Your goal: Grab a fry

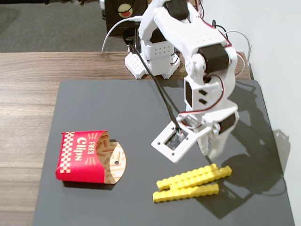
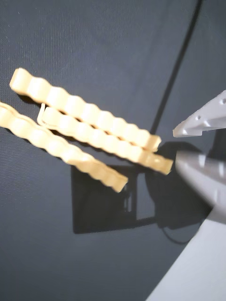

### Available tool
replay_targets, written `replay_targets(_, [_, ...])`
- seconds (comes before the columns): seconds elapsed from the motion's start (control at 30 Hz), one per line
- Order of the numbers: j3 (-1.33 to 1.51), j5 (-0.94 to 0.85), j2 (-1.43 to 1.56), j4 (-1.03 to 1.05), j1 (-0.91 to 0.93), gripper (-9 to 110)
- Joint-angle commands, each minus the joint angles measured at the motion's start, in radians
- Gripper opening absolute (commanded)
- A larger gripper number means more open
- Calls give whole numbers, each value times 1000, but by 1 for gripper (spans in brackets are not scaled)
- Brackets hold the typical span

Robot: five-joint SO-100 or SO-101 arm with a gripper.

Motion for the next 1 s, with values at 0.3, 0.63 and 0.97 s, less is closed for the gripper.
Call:
replay_targets(0.3, [-250, 129, -158, 28, 40, 27])
replay_targets(0.63, [-273, 155, -252, -21, 55, 27])
replay_targets(0.97, [-385, 169, -339, -11, 43, 26])
